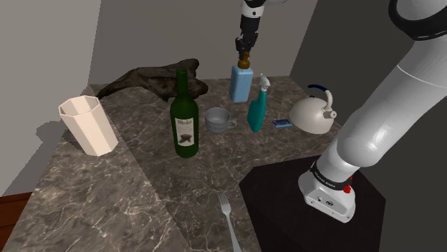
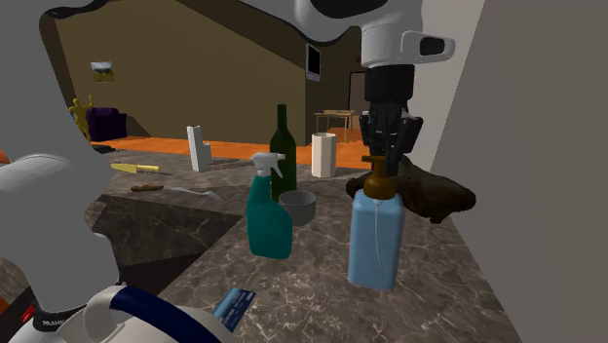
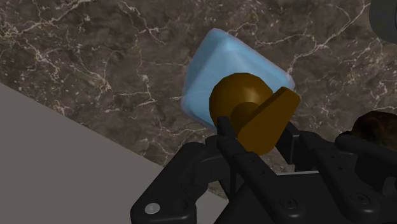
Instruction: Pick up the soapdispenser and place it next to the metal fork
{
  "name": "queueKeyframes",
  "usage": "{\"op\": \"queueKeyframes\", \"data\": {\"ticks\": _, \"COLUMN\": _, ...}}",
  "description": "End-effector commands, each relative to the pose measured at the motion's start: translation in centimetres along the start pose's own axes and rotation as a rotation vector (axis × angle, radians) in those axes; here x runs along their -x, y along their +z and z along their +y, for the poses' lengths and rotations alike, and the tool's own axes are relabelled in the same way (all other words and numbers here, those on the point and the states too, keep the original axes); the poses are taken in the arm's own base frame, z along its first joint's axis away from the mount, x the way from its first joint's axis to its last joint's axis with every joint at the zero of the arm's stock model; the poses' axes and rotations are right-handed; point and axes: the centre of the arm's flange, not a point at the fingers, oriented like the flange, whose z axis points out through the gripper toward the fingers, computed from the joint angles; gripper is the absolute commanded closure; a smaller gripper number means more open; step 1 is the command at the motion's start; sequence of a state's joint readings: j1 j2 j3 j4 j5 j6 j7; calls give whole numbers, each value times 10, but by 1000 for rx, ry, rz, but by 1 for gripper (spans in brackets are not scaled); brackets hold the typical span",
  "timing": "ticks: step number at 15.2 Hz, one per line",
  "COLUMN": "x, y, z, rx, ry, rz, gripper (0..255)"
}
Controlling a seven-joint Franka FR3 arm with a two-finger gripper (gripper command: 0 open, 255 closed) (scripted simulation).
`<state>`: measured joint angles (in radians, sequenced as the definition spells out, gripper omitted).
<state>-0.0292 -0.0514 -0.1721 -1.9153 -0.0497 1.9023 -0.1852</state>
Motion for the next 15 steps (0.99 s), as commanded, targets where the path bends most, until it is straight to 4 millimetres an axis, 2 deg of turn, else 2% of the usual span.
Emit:
{"op": "queueKeyframes", "data": {"ticks": 1, "x": 0, "y": 0, "z": 0, "rx": 0, "ry": 0, "rz": 0, "gripper": 255}}
{"op": "queueKeyframes", "data": {"ticks": 15, "x": -2, "y": -74, "z": 3, "rx": 0, "ry": 0, "rz": 0, "gripper": 255}}
